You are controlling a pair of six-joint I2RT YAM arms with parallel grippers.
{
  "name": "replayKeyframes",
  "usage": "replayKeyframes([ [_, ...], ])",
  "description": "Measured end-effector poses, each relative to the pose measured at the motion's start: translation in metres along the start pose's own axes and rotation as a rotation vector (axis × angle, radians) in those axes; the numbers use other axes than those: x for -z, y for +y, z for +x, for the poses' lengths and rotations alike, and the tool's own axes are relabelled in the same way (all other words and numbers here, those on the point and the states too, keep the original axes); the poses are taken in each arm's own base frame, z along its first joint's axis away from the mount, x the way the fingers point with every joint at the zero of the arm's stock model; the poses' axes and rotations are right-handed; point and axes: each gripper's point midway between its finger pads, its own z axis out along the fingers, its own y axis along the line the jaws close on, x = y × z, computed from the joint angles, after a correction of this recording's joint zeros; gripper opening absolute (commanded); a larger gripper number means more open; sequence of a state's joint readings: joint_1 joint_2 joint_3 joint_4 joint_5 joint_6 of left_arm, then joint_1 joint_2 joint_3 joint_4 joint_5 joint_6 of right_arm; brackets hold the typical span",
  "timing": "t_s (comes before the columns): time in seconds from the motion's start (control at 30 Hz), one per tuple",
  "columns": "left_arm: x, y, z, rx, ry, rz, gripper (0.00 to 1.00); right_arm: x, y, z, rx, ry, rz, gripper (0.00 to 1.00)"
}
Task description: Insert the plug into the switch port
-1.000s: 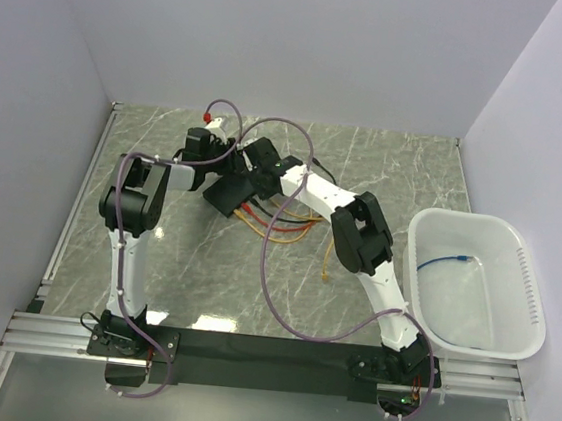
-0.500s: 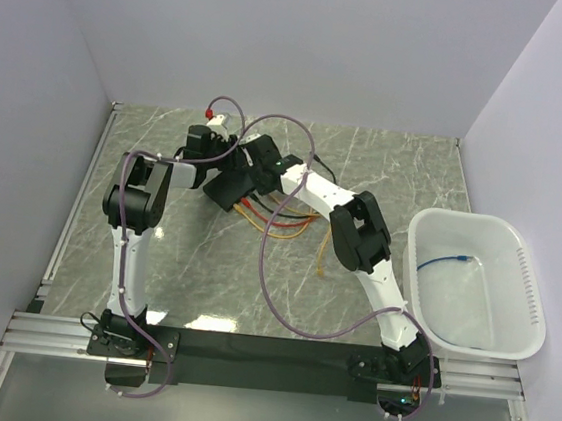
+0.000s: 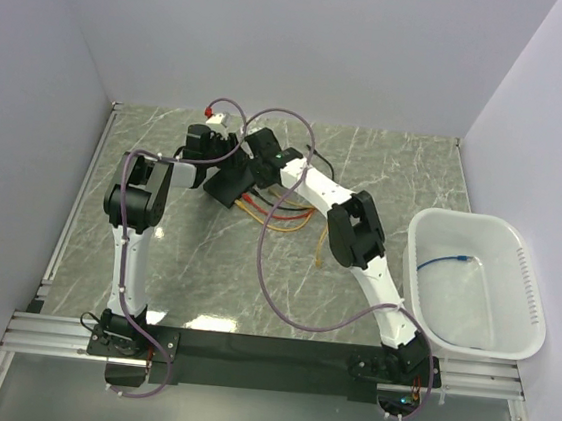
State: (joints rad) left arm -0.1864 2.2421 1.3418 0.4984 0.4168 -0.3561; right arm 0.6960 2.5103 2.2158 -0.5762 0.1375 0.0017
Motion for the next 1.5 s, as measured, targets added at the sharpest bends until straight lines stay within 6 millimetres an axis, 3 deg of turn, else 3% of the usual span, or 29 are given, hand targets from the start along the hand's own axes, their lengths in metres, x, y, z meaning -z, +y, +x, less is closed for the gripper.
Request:
replayKeyframes([
  [0.3, 0.0, 0.001, 0.0, 0.001, 0.009, -0.005, 0.54, 0.001, 0.001, 0.005, -0.057, -0.146, -0.006, 0.0],
  [0.63, 0.004, -0.012, 0.013, 0.048, 0.075, 0.056, 0.54, 0.022, 0.021, 0.024, -0.142, -0.224, -0.025, 0.0],
  [0.87, 0.006, -0.013, 0.014, 0.055, 0.085, 0.055, 0.54, 0.031, 0.048, 0.029, -0.173, -0.211, -0.095, 0.0],
  [1.0, 0.008, -0.015, 0.016, 0.073, 0.093, 0.06, 0.55, 0.044, 0.084, 0.026, -0.181, -0.212, -0.218, 0.0],
  [1.1, 0.012, -0.023, 0.022, 0.103, 0.118, 0.092, 0.54, 0.06, 0.115, 0.017, -0.189, -0.245, -0.325, 0.0],
  [1.23, 0.015, -0.037, 0.031, 0.146, 0.156, 0.141, 0.54, 0.084, 0.142, -0.011, -0.192, -0.343, -0.426, 0.02],
  [1.37, 0.019, -0.052, 0.04, 0.172, 0.195, 0.177, 0.54, 0.11, 0.143, -0.045, -0.203, -0.463, -0.453, 0.08],
  [1.5, 0.022, -0.057, 0.045, 0.191, 0.212, 0.191, 0.54, 0.119, 0.137, -0.058, -0.214, -0.502, -0.431, 0.08],
])
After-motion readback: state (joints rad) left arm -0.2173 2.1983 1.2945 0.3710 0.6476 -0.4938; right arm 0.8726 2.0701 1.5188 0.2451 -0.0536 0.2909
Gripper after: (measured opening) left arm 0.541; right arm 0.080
